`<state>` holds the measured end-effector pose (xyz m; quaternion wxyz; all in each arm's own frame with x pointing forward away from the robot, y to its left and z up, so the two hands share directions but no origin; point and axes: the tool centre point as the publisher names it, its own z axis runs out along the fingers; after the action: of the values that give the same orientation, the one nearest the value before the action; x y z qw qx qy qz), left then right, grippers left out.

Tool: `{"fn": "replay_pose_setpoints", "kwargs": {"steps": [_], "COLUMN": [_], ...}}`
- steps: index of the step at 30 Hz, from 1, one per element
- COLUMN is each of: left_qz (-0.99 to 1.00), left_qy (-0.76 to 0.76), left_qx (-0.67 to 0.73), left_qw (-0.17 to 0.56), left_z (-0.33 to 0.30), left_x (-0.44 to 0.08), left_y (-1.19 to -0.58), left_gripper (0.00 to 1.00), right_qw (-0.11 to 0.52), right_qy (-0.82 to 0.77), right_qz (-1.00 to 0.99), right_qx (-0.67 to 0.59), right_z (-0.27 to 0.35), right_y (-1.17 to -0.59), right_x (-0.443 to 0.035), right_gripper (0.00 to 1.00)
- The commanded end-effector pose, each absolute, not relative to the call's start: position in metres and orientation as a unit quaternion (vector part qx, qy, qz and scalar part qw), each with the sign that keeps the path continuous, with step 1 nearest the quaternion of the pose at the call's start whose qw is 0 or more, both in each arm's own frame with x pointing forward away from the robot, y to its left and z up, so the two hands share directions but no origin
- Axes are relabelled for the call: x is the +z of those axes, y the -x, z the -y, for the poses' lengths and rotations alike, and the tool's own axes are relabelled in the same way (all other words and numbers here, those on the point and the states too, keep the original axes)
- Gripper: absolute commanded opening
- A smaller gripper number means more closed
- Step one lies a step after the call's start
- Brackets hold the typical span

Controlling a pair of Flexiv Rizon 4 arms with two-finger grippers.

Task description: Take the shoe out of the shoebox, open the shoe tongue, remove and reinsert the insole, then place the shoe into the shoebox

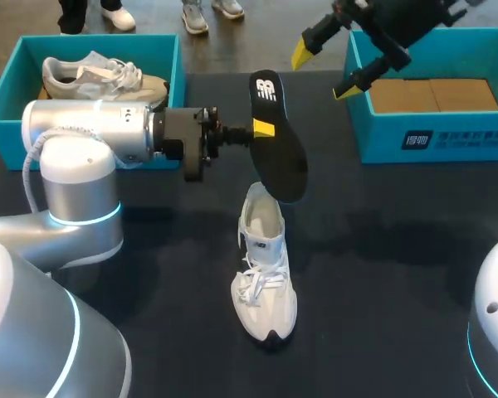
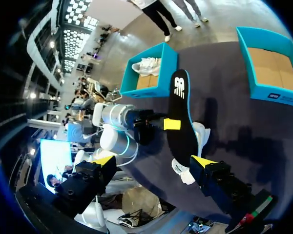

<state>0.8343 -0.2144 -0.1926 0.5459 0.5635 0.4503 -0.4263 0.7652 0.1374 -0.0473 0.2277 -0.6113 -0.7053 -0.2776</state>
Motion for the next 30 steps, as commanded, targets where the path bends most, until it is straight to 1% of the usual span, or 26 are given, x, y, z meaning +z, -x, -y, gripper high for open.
{"fn": "replay_pose_setpoints", "kwargs": {"steps": [1, 4, 11, 15, 17, 22, 24, 26, 30], "left_qz": [-0.455, -0.458, -0.459, -0.453, -0.45, -0.44, -0.438, -0.437, -0.441], "left_qy": [-0.562, -0.56, -0.559, -0.559, -0.558, -0.551, -0.543, -0.544, -0.541], "left_qx": [-0.425, -0.425, -0.425, -0.427, -0.427, -0.421, -0.427, -0.424, -0.427], "left_qw": [0.544, 0.543, 0.545, 0.548, 0.551, 0.57, 0.575, 0.577, 0.575], "left_z": [0.217, 0.216, 0.209, 0.2, 0.192, 0.173, 0.165, 0.159, 0.149], "left_x": [-0.193, -0.194, -0.194, -0.194, -0.193, -0.18, -0.173, -0.169, -0.163], "left_y": [-0.836, -0.837, -0.835, -0.83, -0.827, -0.821, -0.82, -0.817, -0.815], "left_gripper": [0.0, 0.0, 0.0, 0.0, 0.0, 0.0, 0.0, 0.0, 0.0], "right_qw": [0.148, 0.135, 0.132, 0.148, 0.175, 0.187, 0.192, 0.197, 0.209], "right_qy": [0.635, 0.635, 0.634, 0.625, 0.611, 0.615, 0.607, 0.606, 0.588], "right_qz": [0.728, 0.732, 0.734, 0.721, 0.708, 0.7, 0.693, 0.692, 0.671], "right_qx": [-0.212, -0.205, -0.205, -0.26, -0.307, -0.31, -0.338, -0.34, -0.4], "right_z": [-0.151, -0.16, -0.173, -0.176, -0.176, -0.174, -0.174, -0.173, -0.172], "right_y": [-0.765, -0.764, -0.761, -0.76, -0.759, -0.755, -0.753, -0.752, -0.75], "right_x": [-0.041, -0.04, -0.044, -0.047, -0.052, -0.061, -0.061, -0.061, -0.068], "right_gripper": [1.0, 1.0, 1.0, 1.0, 1.0, 1.0, 1.0, 1.0, 1.0]}}
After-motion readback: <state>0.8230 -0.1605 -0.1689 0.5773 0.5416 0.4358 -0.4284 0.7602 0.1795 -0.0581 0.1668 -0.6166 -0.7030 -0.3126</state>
